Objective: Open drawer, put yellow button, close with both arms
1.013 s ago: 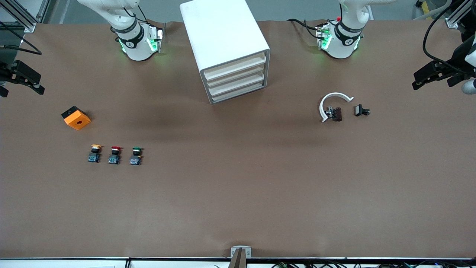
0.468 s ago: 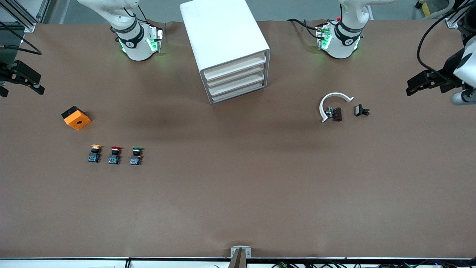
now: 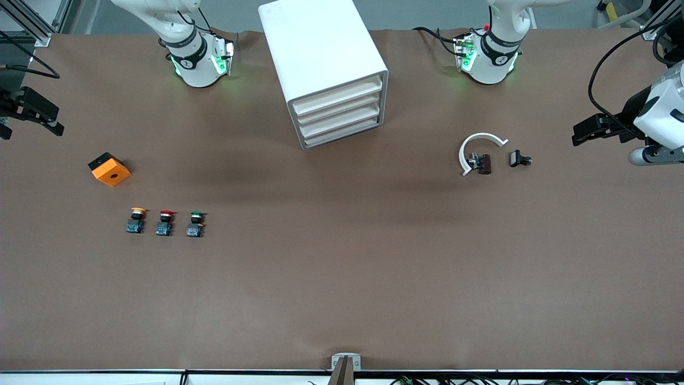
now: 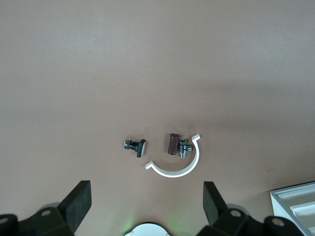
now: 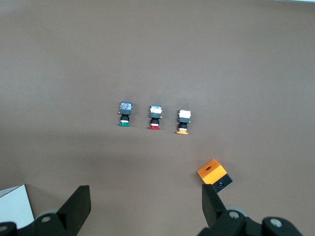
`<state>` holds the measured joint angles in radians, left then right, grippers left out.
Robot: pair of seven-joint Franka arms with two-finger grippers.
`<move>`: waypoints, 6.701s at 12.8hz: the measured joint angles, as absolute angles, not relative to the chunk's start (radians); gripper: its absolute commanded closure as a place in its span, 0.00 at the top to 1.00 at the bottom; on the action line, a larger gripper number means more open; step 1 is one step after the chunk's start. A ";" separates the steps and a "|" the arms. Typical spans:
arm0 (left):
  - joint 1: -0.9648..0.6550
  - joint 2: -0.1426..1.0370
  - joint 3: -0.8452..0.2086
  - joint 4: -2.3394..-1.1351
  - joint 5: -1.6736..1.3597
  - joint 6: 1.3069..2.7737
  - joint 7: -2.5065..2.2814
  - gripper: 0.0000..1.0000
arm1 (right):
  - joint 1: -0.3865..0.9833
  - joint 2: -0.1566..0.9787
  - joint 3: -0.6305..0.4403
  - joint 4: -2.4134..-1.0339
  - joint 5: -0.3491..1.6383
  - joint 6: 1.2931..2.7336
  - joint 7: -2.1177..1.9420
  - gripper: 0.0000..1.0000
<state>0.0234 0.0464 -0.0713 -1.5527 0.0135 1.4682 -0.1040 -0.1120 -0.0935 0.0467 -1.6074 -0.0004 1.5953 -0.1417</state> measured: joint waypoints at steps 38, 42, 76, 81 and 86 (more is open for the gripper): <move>-0.268 0.631 -0.114 -1.444 -0.558 1.543 -1.838 1.00 | -0.229 0.408 0.041 -1.793 -0.110 2.149 -0.222 1.00; -0.316 0.662 -0.118 -1.444 -0.693 1.386 -1.987 1.00 | -0.236 0.477 0.041 -1.828 -0.109 2.226 -0.221 1.00; -0.387 0.815 -0.097 -1.362 -0.999 1.321 -2.371 1.00 | -0.135 0.275 0.068 -1.818 -0.108 1.825 0.052 0.24; -0.379 0.812 -0.017 -1.240 -0.999 1.320 -2.363 1.00 | 0.048 0.162 0.074 -1.724 -0.076 1.501 0.364 0.26; -0.364 0.742 0.115 -1.190 -0.852 1.315 -2.098 1.00 | 0.279 0.162 0.077 -1.573 -0.015 1.340 0.773 0.26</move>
<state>-0.3644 0.7420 0.1146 -1.1899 -0.8521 1.3148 -2.0975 0.2795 0.1621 0.0771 -1.5730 -0.0153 1.3399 0.7729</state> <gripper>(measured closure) 0.000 0.590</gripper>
